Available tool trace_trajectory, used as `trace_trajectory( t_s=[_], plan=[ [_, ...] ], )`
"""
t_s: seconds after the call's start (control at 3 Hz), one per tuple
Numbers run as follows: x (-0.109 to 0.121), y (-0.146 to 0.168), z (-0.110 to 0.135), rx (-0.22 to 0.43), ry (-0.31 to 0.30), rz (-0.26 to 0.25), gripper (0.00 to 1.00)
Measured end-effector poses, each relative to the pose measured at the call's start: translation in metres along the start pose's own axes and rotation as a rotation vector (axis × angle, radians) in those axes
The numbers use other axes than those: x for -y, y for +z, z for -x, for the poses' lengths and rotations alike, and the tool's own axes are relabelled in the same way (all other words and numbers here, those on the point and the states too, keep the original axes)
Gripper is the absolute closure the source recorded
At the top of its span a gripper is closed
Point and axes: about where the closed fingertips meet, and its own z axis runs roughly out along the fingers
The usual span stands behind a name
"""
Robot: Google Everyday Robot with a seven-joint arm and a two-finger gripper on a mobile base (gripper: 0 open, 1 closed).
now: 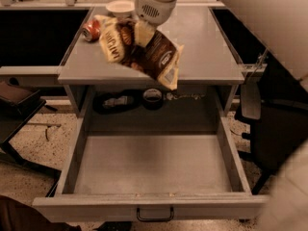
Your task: Pick brown chip bag from top drawer and place on counter
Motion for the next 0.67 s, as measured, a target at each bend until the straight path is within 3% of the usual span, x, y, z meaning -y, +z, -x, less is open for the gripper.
trace_trajectory(
  t_s=[0.33, 0.67],
  plan=[
    [0.074, 0.035, -0.038, -0.159, 0.102, -0.078, 1.0],
    [0.119, 0.067, -0.088, -0.275, 0.235, -0.094, 1.0]
  ],
)
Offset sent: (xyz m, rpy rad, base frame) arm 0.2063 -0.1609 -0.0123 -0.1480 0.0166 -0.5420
